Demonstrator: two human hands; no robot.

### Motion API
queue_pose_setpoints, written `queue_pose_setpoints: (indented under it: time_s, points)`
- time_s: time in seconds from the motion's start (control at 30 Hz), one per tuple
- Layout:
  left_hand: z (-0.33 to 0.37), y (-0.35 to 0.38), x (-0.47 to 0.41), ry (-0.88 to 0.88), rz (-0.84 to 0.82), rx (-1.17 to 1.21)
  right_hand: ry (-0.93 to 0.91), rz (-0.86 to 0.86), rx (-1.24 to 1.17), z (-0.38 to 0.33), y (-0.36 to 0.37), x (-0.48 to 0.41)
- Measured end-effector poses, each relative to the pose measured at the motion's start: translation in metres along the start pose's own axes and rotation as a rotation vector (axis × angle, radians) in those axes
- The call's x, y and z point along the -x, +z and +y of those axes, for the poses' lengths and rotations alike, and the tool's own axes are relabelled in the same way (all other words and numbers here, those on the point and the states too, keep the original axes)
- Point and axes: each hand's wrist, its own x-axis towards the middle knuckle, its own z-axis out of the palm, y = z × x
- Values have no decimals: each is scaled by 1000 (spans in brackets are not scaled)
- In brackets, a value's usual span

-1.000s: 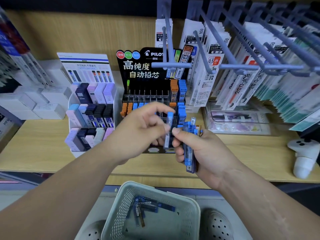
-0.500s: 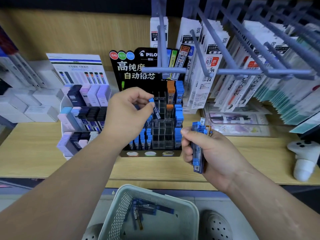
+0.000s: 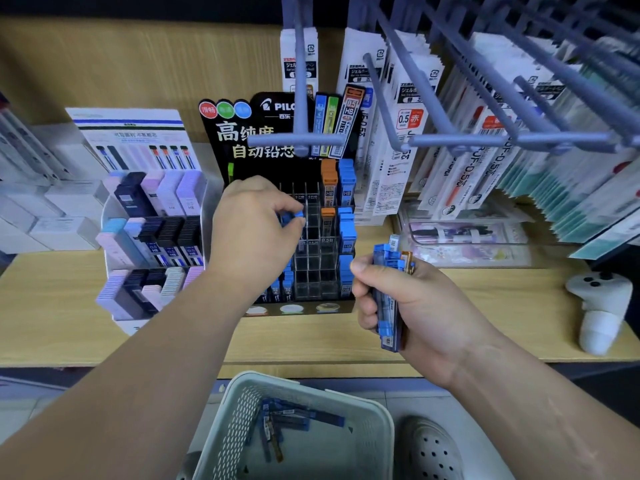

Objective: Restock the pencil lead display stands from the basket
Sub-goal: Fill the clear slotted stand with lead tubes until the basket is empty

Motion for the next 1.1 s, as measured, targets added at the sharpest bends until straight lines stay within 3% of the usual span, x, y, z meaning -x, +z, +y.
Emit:
queue_pose_setpoints:
  time_s: [0.5, 0.6, 0.7, 0.8, 1.1]
  points:
    - [12, -6, -1, -88, -45, -31, 18, -52, -1, -4, -2, 3]
    - [36, -16, 5, -191, -83, 216, 17, -82, -2, -3, 2, 4]
    - [58, -24, 15, -379, -340, 577, 15, -137, 9, -2, 7, 6]
    - [61, -29, 27, -445, -539, 729, 16, -190, 62, -1, 12, 9]
    - [53, -42, 43, -584, -528, 856, 46, -211, 114, -1, 22, 24]
